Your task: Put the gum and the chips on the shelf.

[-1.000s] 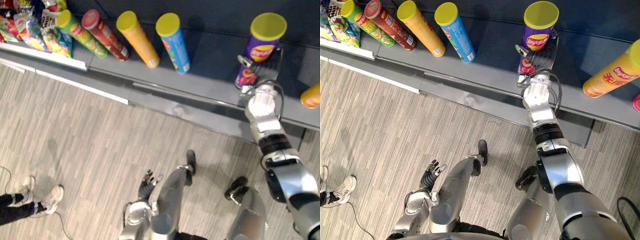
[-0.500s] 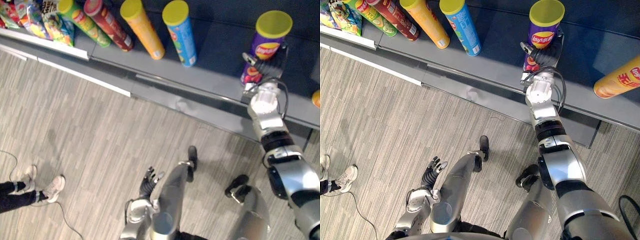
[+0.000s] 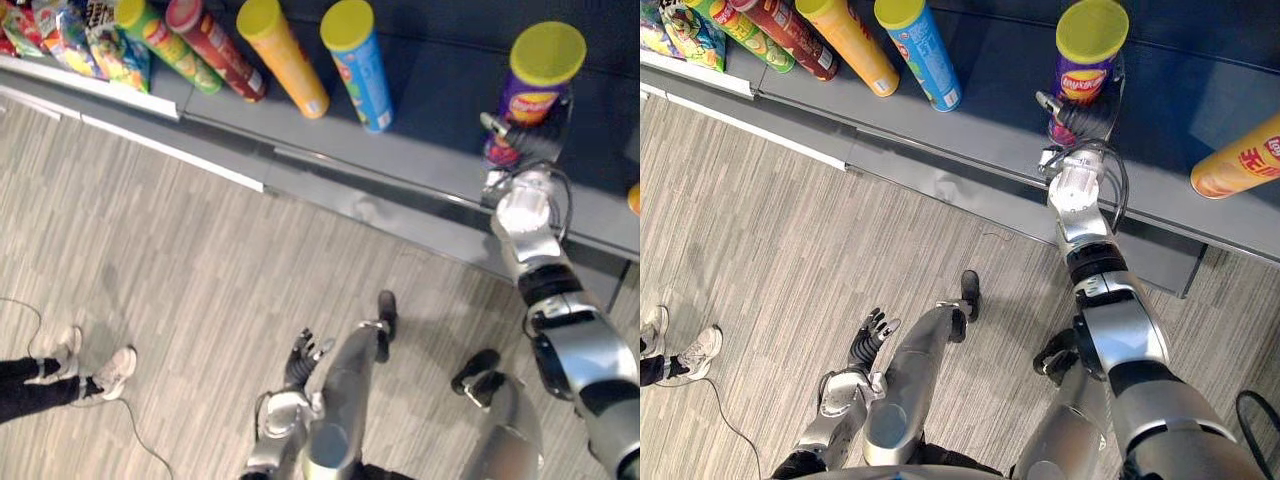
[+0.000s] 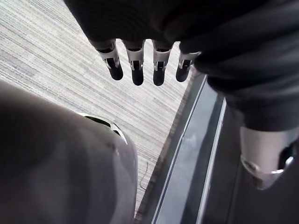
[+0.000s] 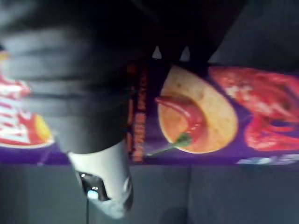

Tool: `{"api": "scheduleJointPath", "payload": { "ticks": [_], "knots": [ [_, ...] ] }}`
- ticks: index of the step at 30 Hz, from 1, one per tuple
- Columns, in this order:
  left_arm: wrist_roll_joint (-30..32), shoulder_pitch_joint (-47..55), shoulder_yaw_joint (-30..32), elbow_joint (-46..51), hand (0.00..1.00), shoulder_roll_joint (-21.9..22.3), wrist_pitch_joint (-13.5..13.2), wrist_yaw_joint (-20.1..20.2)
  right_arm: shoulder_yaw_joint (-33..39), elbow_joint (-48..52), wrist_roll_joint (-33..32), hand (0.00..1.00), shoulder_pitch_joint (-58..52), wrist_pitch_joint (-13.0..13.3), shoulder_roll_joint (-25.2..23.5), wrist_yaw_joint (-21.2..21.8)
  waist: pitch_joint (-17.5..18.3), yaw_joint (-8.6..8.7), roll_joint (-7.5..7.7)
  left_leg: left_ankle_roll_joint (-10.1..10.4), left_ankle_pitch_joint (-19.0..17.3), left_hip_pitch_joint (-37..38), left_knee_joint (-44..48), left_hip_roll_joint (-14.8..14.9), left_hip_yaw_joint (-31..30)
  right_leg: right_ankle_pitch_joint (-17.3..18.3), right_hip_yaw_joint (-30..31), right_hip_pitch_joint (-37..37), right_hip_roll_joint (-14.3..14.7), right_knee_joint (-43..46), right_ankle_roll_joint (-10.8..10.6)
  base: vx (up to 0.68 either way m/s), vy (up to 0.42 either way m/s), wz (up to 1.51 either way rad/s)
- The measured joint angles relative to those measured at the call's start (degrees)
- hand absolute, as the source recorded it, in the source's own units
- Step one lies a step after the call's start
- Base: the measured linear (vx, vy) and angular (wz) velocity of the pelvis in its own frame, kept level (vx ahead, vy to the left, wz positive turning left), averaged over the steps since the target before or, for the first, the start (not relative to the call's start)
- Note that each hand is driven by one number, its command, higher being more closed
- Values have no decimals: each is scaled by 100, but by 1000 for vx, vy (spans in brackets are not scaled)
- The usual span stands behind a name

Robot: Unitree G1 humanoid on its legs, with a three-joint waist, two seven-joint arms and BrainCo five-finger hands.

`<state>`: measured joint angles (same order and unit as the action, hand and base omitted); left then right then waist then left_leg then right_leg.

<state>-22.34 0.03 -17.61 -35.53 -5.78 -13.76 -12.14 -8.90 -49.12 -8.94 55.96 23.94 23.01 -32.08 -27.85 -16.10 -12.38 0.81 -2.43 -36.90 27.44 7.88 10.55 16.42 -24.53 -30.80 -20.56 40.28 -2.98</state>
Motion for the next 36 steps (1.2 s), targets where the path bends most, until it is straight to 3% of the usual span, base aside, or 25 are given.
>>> {"api": "scheduleJointPath", "payload": {
  "ticks": [14,23,30,34,36],
  "knots": [
    [11,-2,109,-21,0,26,-41,-96,-67,-94,-7,0,-290,-19,-236,255,0,45,1,0,-192,57,289,182,104,8,146,60,131,26,7,3,-68,-7],
    [14,5,282,-302,0,72,12,-121,-279,-77,-5,0,-745,-1,-503,442,-1,225,3,47,-259,611,112,338,344,-69,341,462,336,-280,-57,-17,-57,-16],
    [25,40,462,-608,0,65,7,-130,-273,-77,-7,0,-1141,1,-528,604,-29,471,45,112,-204,1331,-348,396,631,-275,503,993,538,-820,-102,55,-53,-19],
    [62,53,585,-669,0,53,5,-132,-151,44,-11,0,-1396,11,-581,794,-120,569,204,182,-133,1781,-724,401,824,-394,613,1291,655,-1166,-133,67,-21,-23],
    [71,65,697,-690,0,-5,7,-110,-52,362,-10,0,-1764,8,-635,991,-198,677,404,213,-49,2133,-1045,380,944,-474,637,1559,719,-1444,-159,98,-7,-18]
  ]
}}
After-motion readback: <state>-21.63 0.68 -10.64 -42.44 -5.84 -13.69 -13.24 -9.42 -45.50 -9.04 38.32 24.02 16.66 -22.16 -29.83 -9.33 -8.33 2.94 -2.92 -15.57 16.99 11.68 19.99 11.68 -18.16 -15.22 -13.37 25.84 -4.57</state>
